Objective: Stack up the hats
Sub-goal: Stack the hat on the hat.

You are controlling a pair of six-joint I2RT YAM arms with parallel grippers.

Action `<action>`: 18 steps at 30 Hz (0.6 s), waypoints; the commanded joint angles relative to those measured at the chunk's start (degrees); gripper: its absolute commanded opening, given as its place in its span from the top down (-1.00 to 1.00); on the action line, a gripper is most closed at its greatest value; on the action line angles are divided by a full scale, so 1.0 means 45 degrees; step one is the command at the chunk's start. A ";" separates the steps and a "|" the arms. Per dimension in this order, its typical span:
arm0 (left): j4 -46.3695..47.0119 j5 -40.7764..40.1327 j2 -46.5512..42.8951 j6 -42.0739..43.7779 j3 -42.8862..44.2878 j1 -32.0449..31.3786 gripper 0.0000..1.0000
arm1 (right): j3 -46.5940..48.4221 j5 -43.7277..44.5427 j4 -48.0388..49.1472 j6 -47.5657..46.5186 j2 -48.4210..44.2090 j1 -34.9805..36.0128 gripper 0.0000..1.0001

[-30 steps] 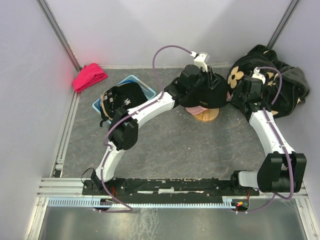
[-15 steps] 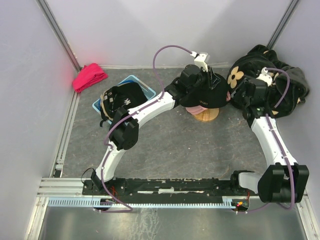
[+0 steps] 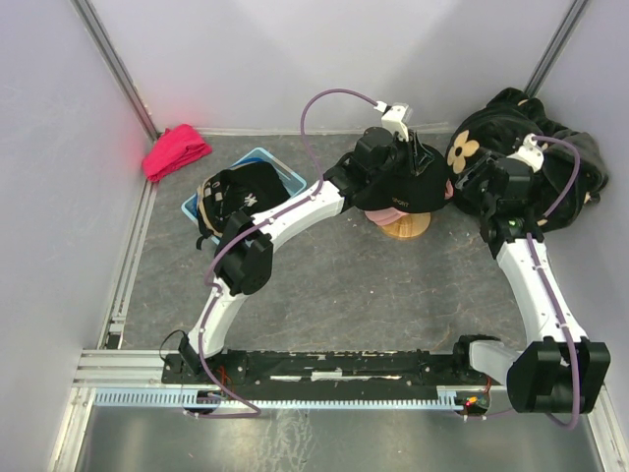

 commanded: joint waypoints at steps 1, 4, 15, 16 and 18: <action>0.0012 -0.0120 -0.0415 0.0020 -0.0146 -0.0049 0.32 | 0.0634 -0.0364 0.0503 0.0135 0.0208 -0.0045 -0.04; 0.0095 -0.0136 -0.0503 -0.0035 -0.0172 -0.0065 0.31 | 0.0717 -0.0548 0.0581 0.0167 0.0360 -0.0039 -0.04; 0.0385 -0.0340 -0.0954 -0.0060 -0.0302 -0.0132 0.29 | 0.0689 -0.0723 0.0773 0.0174 0.0568 -0.0028 -0.02; 0.0419 -0.0350 -0.1023 -0.0060 -0.0326 -0.0132 0.28 | 0.0622 -0.0696 0.0768 0.0164 0.0443 -0.0021 -0.02; 0.0457 -0.0411 -0.1140 -0.0065 -0.0366 -0.0141 0.28 | 0.0539 -0.0665 0.0735 0.0127 0.0225 -0.0018 -0.02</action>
